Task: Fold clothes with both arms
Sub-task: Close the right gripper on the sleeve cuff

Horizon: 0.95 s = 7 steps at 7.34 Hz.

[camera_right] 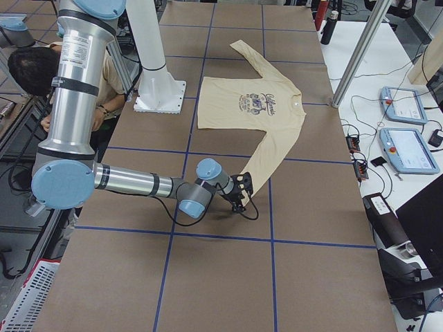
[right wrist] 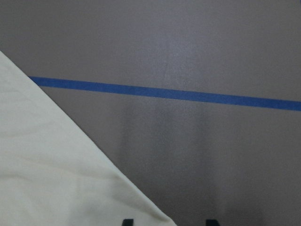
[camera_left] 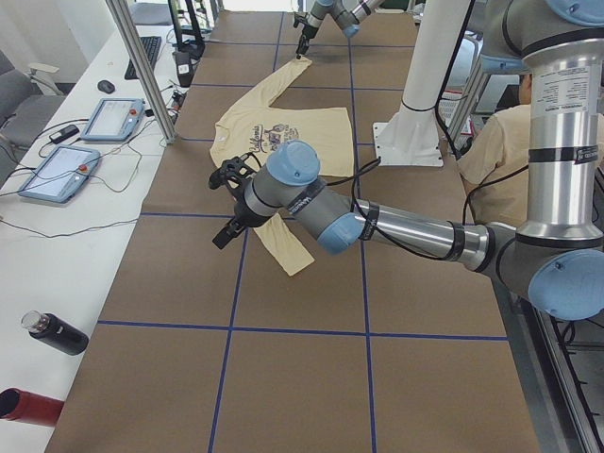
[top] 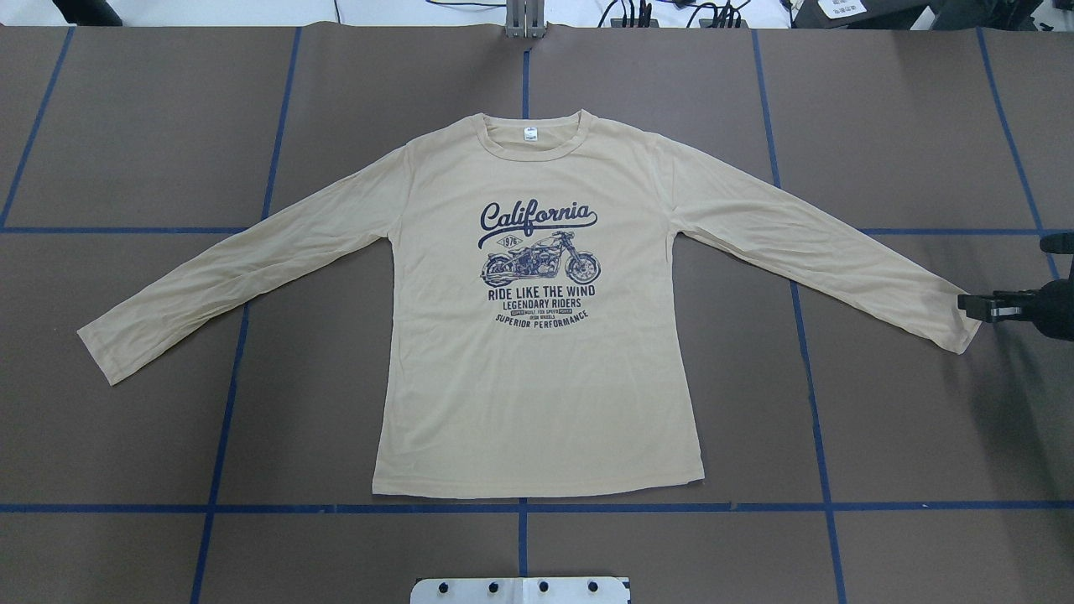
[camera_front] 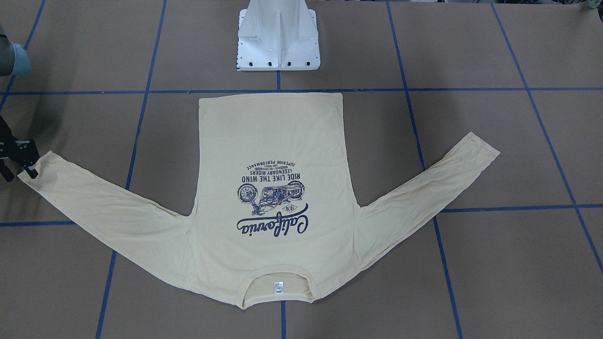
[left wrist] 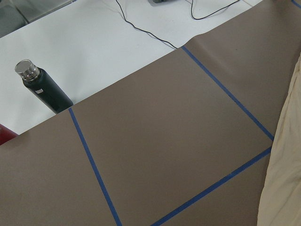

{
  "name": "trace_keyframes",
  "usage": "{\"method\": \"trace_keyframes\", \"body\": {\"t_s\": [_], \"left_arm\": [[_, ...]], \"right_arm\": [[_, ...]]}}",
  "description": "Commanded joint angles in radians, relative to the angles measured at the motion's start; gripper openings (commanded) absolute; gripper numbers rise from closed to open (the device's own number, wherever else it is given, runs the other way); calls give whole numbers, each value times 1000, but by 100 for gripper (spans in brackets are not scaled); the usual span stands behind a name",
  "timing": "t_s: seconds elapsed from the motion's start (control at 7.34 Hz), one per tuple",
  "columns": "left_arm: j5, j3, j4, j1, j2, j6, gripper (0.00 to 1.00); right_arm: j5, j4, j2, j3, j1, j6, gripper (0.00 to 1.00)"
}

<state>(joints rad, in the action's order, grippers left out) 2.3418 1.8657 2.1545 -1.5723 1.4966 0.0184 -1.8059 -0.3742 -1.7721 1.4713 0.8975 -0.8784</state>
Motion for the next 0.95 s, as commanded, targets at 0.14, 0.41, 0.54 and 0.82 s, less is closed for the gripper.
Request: {"method": "trace_keyframes", "body": {"t_s": [0.14, 0.41, 0.54, 0.82], "left_arm": [[1, 0, -1, 0, 1, -2, 100], [-1, 0, -1, 0, -1, -2, 100], [1, 0, -1, 0, 1, 0, 100], [-1, 0, -1, 0, -1, 0, 100]], "right_arm": [[0, 0, -6, 0, -9, -2, 58], [0, 0, -9, 0, -15, -2, 57], [0, 0, -10, 0, -17, -2, 56], [-4, 0, -10, 6, -17, -1, 14]]}}
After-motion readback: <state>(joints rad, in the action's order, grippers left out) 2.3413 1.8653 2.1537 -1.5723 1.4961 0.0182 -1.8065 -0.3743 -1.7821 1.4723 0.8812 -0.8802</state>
